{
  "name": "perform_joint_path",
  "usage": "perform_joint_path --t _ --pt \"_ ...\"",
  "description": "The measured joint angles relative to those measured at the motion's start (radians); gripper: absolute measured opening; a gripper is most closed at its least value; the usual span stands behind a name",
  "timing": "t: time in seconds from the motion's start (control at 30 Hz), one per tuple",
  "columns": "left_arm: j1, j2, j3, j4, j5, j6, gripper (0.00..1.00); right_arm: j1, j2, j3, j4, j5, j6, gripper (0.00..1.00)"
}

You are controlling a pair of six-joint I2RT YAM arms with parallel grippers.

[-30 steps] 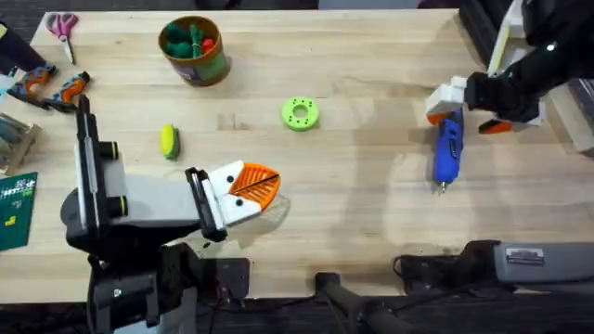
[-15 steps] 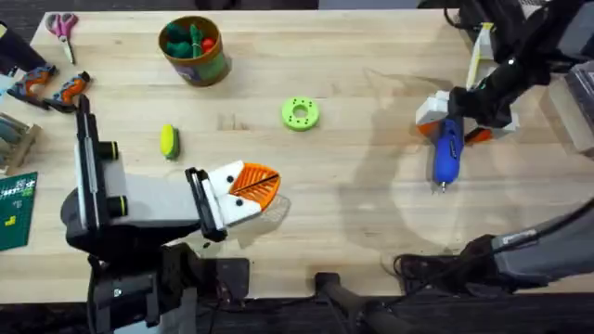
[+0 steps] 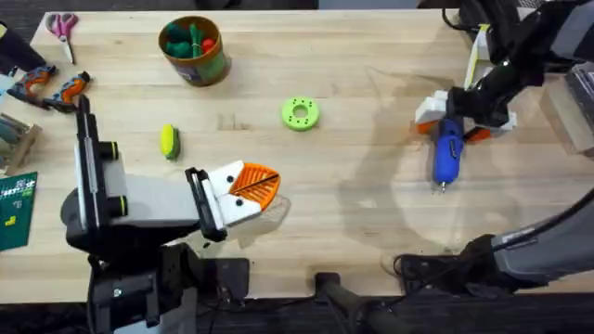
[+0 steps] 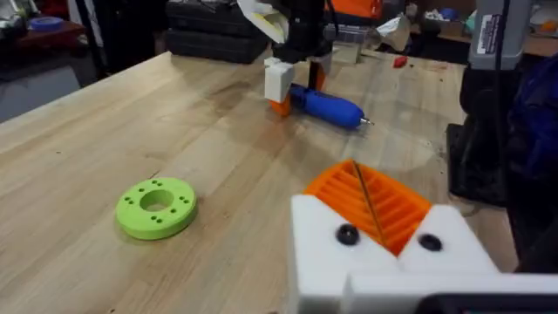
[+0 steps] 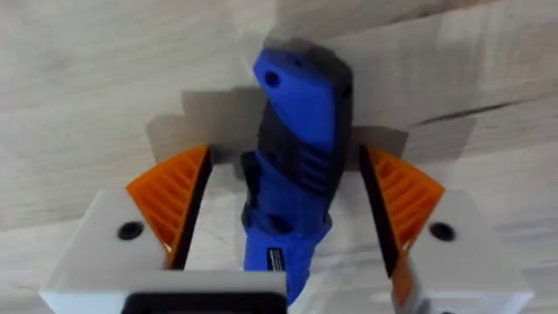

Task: Pick up the gripper from the table and insert it into the empty holder that is missing its gripper. Then pick up a screw, insert it into the mounting hole, and use the screwdriver to tighten it. Finally, clean up the table by picking up the vegetable and placing it into the bucket.

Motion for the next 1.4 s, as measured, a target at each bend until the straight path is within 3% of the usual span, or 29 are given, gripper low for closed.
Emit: perform_joint_path --t 0.5,0.57,0.73,0.77,0.8,1.2,1.4 --pt "0.000 0.000 0.000 0.000 0.000 0.000 0.012 0.000 0.000 0.000 0.003 0.004 0.011 0.986" --pt "0.000 0.000 0.000 0.000 0.000 0.000 0.012 0.000 0.000 0.000 0.005 0.007 0.015 0.851" --pt "0.000 0.000 0.000 0.000 0.000 0.000 0.012 -0.002 0.000 -0.001 0.012 0.017 0.015 0.170" --pt "0.000 0.000 0.000 0.000 0.000 0.000 0.012 -0.002 0.000 -0.002 0.014 0.017 0.018 0.055" --pt "0.000 0.000 0.000 0.000 0.000 0.000 0.012 -0.002 0.000 -0.002 0.018 0.014 0.023 0.026" --pt "0.000 0.000 0.000 0.000 0.000 0.000 0.012 -0.001 -0.010 -0.003 -0.006 0.014 0.022 0.026" --pt "0.000 0.000 0.000 0.000 0.000 0.000 0.012 0.009 -0.171 0.003 -0.052 -0.011 0.018 0.026"
